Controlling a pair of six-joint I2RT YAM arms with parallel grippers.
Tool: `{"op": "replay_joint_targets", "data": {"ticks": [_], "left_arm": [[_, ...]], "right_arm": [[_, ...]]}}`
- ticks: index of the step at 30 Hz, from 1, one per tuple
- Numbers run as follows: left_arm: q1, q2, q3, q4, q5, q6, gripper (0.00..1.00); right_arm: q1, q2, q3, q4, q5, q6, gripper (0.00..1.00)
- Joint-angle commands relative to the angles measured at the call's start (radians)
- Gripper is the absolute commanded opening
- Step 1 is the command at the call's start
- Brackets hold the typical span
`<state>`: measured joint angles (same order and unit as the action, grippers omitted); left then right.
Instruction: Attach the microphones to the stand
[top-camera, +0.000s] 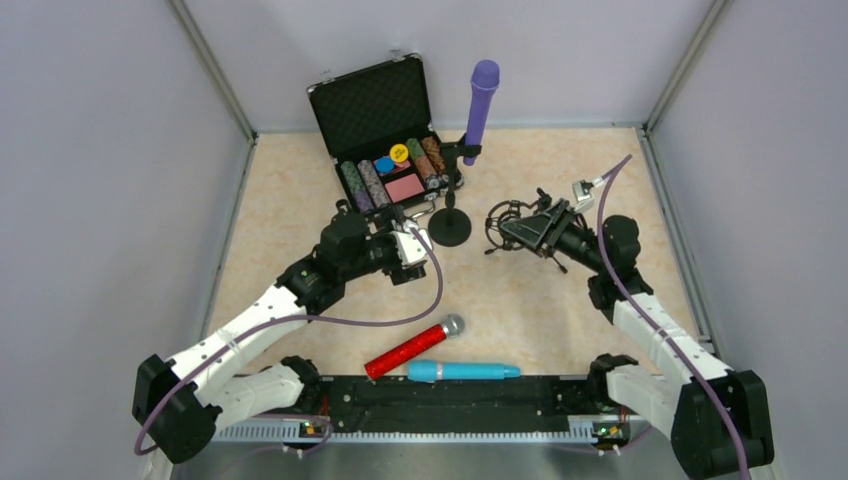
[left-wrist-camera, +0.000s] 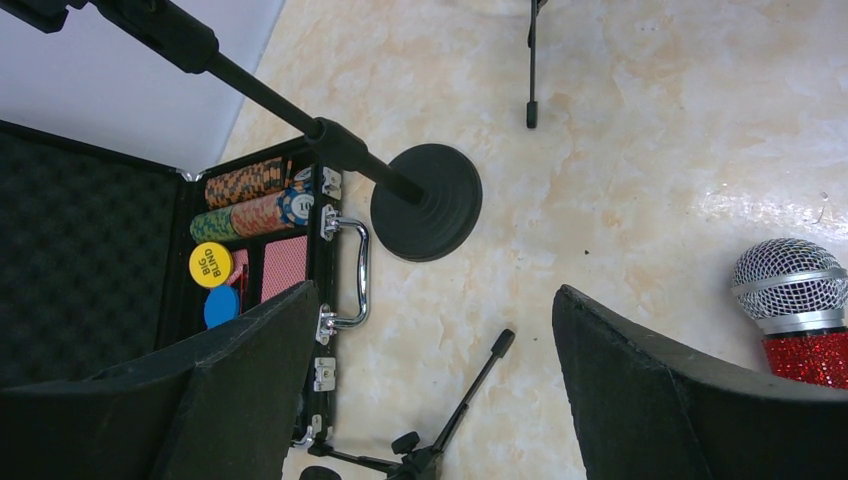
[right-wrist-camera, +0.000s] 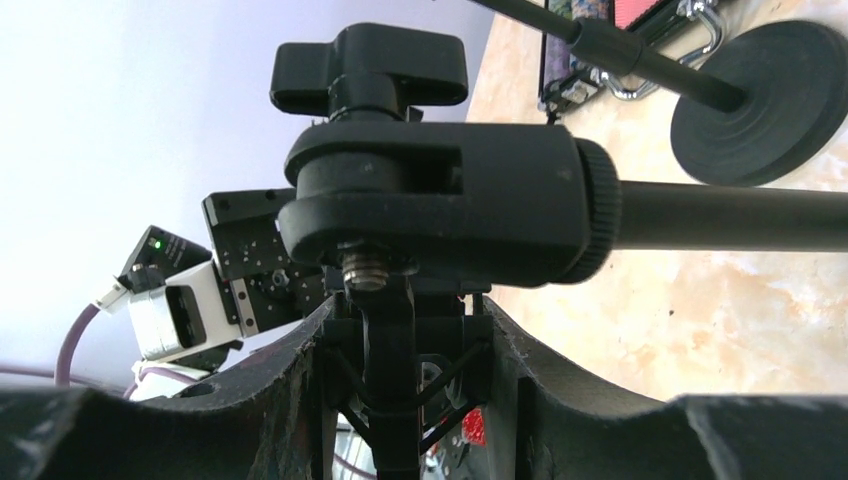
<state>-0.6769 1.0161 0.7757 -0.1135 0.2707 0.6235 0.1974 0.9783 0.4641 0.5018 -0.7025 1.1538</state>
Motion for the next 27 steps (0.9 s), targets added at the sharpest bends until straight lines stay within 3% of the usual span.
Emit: {"op": "replay_joint_targets", "data": {"ticks": [1,13,20,27], "left_arm": [[-0.004,-0.022,-0.006,0.040,-0.002,0.006,0.91],[-0.004,-0.021,-0.009,0.043,-0.014,0.010,0.92],[-0.004,-0.019,-0.009,0.042,-0.019,0.008,0.93],[-0.004,-0.020,-0.008,0.043,-0.027,0.003,0.95]], "right_arm": [[0.050,-0.040,0.091,-0.038,0.002,-0.009,0.35],[0.071,-0.091,0.140,-0.097,-0.016,0.007,0.35],[0.072,-0.087,0.150,-0.211,-0.002,-0.063,0.36],[0.072,-0.009,0.098,-0.223,-0.005,-0.129,0.48]]}}
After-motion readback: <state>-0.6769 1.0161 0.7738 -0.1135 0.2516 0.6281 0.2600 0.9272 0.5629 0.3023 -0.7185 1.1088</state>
